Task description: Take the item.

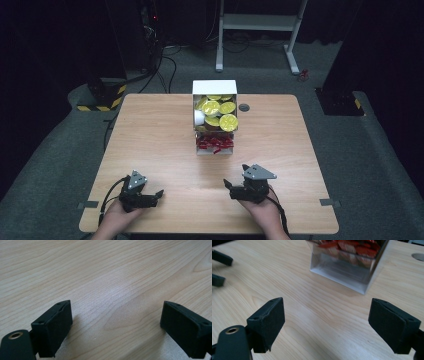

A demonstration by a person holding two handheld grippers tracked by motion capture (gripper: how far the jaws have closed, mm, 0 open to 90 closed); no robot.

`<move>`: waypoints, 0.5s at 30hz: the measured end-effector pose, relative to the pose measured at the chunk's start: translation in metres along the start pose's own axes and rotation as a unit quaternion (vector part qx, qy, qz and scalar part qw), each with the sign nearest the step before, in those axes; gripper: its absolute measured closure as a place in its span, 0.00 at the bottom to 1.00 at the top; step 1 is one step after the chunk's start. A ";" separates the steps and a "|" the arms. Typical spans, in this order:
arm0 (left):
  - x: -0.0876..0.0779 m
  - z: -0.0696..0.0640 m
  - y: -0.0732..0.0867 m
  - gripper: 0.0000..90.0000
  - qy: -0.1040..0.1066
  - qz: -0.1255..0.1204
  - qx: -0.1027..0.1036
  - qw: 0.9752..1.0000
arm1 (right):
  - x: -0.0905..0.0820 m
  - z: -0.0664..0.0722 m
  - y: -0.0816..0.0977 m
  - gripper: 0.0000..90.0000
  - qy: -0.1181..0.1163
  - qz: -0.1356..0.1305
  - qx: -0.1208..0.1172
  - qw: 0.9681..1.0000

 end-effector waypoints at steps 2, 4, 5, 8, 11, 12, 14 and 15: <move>-0.001 0.000 0.001 0.12 -0.004 -0.001 -0.007 1.000 | -0.001 0.003 -0.006 0.15 0.000 -0.001 -0.010 1.000; -0.001 -0.001 0.001 0.12 -0.005 -0.001 -0.006 1.000 | -0.003 0.004 -0.010 0.15 0.001 -0.004 -0.014 1.000; -0.001 0.000 0.001 0.12 -0.005 -0.001 -0.006 1.000 | -0.005 0.005 -0.017 0.15 0.000 -0.005 -0.016 1.000; -0.001 -0.001 0.001 0.12 -0.005 0.000 -0.007 1.000 | -0.008 0.005 -0.024 0.15 0.001 -0.016 -0.016 1.000; 0.000 -0.002 0.000 0.12 -0.022 -0.001 -0.020 1.000 | -0.013 0.005 -0.035 0.15 0.002 -0.028 -0.014 1.000; 0.000 -0.002 0.000 0.12 -0.022 -0.001 -0.020 1.000 | -0.013 0.005 -0.035 0.15 0.002 -0.028 -0.014 1.000; 0.000 -0.004 0.000 0.11 -0.023 0.000 -0.021 1.000 | -0.015 0.004 -0.039 0.15 0.001 -0.034 -0.015 0.999; 0.000 -0.004 0.000 0.11 -0.022 0.001 -0.019 1.000 | -0.015 0.003 -0.041 0.15 0.002 -0.035 -0.015 0.999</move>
Point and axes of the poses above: each handheld gripper's, and its own axes: x roughly forward along the jaws, y roughly out of its underside, z roughly to its left, the point moved 5 cm from there along x, roughly forward along the jaws, and after that the axes turned 2 degrees about y, right-handed, at the moved point
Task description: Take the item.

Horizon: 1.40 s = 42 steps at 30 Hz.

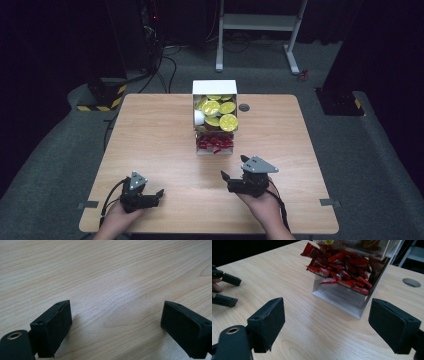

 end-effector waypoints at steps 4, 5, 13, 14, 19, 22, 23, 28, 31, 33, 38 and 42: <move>0.000 0.000 0.000 0.10 0.000 0.002 0.003 1.000 | -0.004 -0.004 -0.007 0.15 0.003 -0.009 0.000 1.000; 0.000 0.000 0.000 0.10 0.000 0.002 0.004 1.000 | -0.005 -0.006 -0.010 0.15 0.004 -0.011 0.000 1.000; 0.002 0.001 -0.001 0.05 0.007 0.009 0.009 1.000 | -0.016 -0.018 -0.028 0.15 0.021 -0.027 0.007 0.999; 0.003 0.000 -0.001 0.03 0.008 0.011 0.012 1.000 | -0.018 -0.019 -0.031 0.15 0.022 -0.028 0.009 0.999; 0.003 0.000 -0.001 0.02 0.010 0.011 0.010 1.000 | -0.021 -0.021 -0.044 0.15 0.022 -0.032 0.012 0.999; 0.003 0.000 -0.001 0.02 0.010 0.011 0.011 1.000 | -0.018 -0.022 -0.051 0.14 0.024 -0.028 0.006 0.999; 0.003 0.000 -0.001 0.02 0.010 0.011 0.011 1.000 | -0.018 -0.022 -0.051 0.14 0.024 -0.028 0.006 0.999; 0.003 0.000 -0.001 0.02 0.011 0.012 0.012 1.000 | -0.016 -0.022 -0.062 0.14 0.023 -0.034 0.002 0.999; 0.003 0.000 -0.001 0.02 0.012 0.011 0.012 1.000 | -0.015 -0.022 -0.067 0.14 0.022 -0.040 0.001 0.999; 0.002 0.001 0.000 0.02 0.013 0.012 0.016 1.000 | -0.015 -0.023 -0.072 0.14 0.022 -0.045 0.002 0.999; 0.002 -0.001 0.000 0.02 0.014 0.012 0.010 1.000 | -0.013 -0.025 -0.078 0.14 0.023 -0.048 -0.001 0.999; 0.002 -0.001 0.000 0.01 0.016 0.015 0.015 1.000 | -0.011 -0.026 -0.087 0.15 0.019 -0.045 -0.007 0.999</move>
Point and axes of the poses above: each handheld gripper's, and its own axes: x roughly forward along the jaws, y roughly out of its underside, z roughly to its left, the point moved 5 cm from there along x, roughly forward along the jaws, and after that the axes turned 2 degrees about y, right-handed, at the moved point
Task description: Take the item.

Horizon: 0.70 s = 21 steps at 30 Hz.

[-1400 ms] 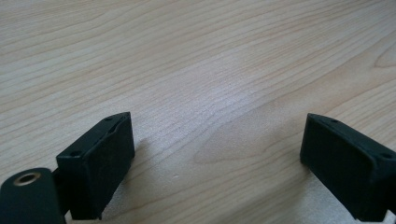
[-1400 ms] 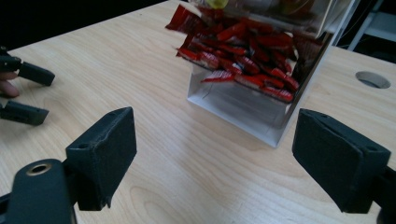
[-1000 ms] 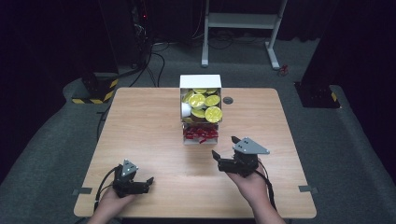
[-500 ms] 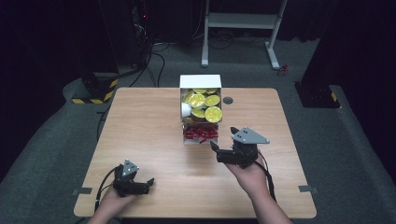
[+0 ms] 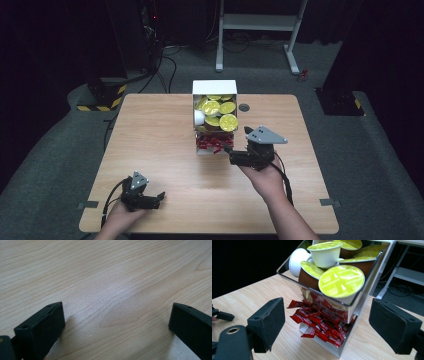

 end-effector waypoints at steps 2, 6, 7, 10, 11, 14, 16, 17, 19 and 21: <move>0.000 0.000 0.000 0.01 -0.001 0.000 0.001 1.000 | 0.000 0.000 -0.002 0.15 0.000 -0.001 -0.002 1.000; 0.000 0.001 0.000 0.01 -0.001 0.001 0.003 1.000 | 0.002 -0.002 -0.009 0.15 0.000 -0.002 0.009 1.000; 0.000 0.001 0.000 0.01 -0.001 0.001 0.004 1.000 | 0.002 -0.003 -0.010 0.15 0.000 -0.005 0.010 1.000; 0.000 0.000 0.000 0.01 0.001 0.000 0.003 1.000 | 0.005 -0.006 -0.018 0.15 0.003 -0.009 0.016 1.000; 0.000 0.000 0.000 0.01 0.001 0.000 0.003 1.000 | 0.005 -0.006 -0.018 0.15 0.003 -0.009 0.016 1.000; 0.000 0.001 0.000 0.01 -0.001 0.000 0.003 1.000 | 0.008 -0.008 -0.025 0.15 0.003 -0.010 0.018 1.000; 0.001 0.001 -0.001 0.01 0.000 -0.001 0.005 1.000 | 0.009 -0.008 -0.026 0.15 0.002 -0.011 0.018 1.000; 0.001 0.001 -0.001 0.01 0.000 0.000 0.006 1.000 | 0.010 -0.009 -0.028 0.15 0.001 -0.011 0.017 1.000; 0.001 0.001 -0.001 0.01 -0.001 0.000 0.006 1.000 | 0.012 -0.010 -0.033 0.15 0.004 -0.007 0.015 1.000; 0.001 0.001 -0.001 0.01 0.000 0.000 0.007 1.000 | 0.012 -0.010 -0.035 0.15 0.006 -0.008 0.013 1.000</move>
Point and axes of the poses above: each handheld gripper's, and its own axes: x roughly forward along the jaws, y roughly out of its underside, z roughly to its left, the point moved 5 cm from there along x, roughly forward along the jaws, and after that the axes turned 2 degrees about y, right-handed, at the moved point
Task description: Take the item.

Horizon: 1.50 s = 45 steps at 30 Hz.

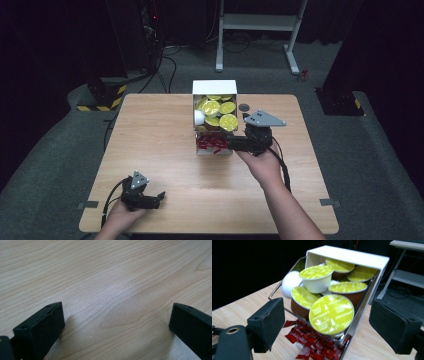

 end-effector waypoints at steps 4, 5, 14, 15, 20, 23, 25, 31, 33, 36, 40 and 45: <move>-0.001 -0.001 0.001 0.01 0.003 0.001 -0.002 1.000 | 0.001 -0.001 -0.006 0.15 0.002 -0.002 0.001 1.000; 0.000 -0.001 0.001 0.01 0.002 0.000 -0.003 1.000 | 0.002 -0.002 -0.008 0.15 0.001 -0.003 0.000 1.000; 0.000 0.000 0.000 0.00 0.001 0.000 0.001 1.000 | 0.010 -0.004 -0.020 0.14 -0.008 -0.002 -0.007 1.000; 0.000 0.000 0.000 0.00 0.001 0.000 0.001 1.000 | 0.011 -0.004 -0.022 0.15 -0.006 -0.001 -0.008 1.000; -0.001 -0.001 0.001 0.00 0.002 0.000 -0.002 1.000 | 0.018 -0.002 -0.029 0.15 -0.009 -0.005 -0.016 1.000; -0.001 0.000 0.001 0.00 0.002 0.000 -0.001 1.000 | 0.023 0.000 -0.031 0.16 -0.020 -0.008 -0.012 1.000; 0.000 -0.001 0.001 0.00 0.004 0.000 -0.002 1.000 | 0.028 0.001 -0.031 0.16 -0.021 0.000 -0.013 1.000; -0.001 0.000 0.001 0.00 0.002 0.001 0.002 1.000 | 0.041 0.004 -0.037 0.24 -0.017 0.011 -0.024 1.000; -0.001 0.000 0.001 0.01 0.004 0.001 0.001 1.000 | 0.043 0.005 -0.038 0.26 -0.022 0.015 -0.023 0.999; -0.001 0.000 0.001 0.01 0.004 -0.001 0.001 1.000 | 0.048 0.006 -0.041 0.26 -0.018 0.016 -0.029 0.999; -0.001 0.000 0.001 0.01 0.005 -0.002 0.001 1.000 | 0.055 0.010 -0.042 0.28 -0.019 0.024 -0.023 0.999; 0.000 0.001 0.000 0.01 0.004 0.000 0.006 1.000 | 0.064 0.013 -0.043 0.30 -0.010 0.040 -0.042 0.998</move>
Point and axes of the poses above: each handheld gripper's, and its own axes: x roughly forward along the jaws, y roughly out of its underside, z roughly to its left, the point moved 5 cm from there along x, roughly forward along the jaws, and after that the axes turned 2 degrees about y, right-handed, at the moved point
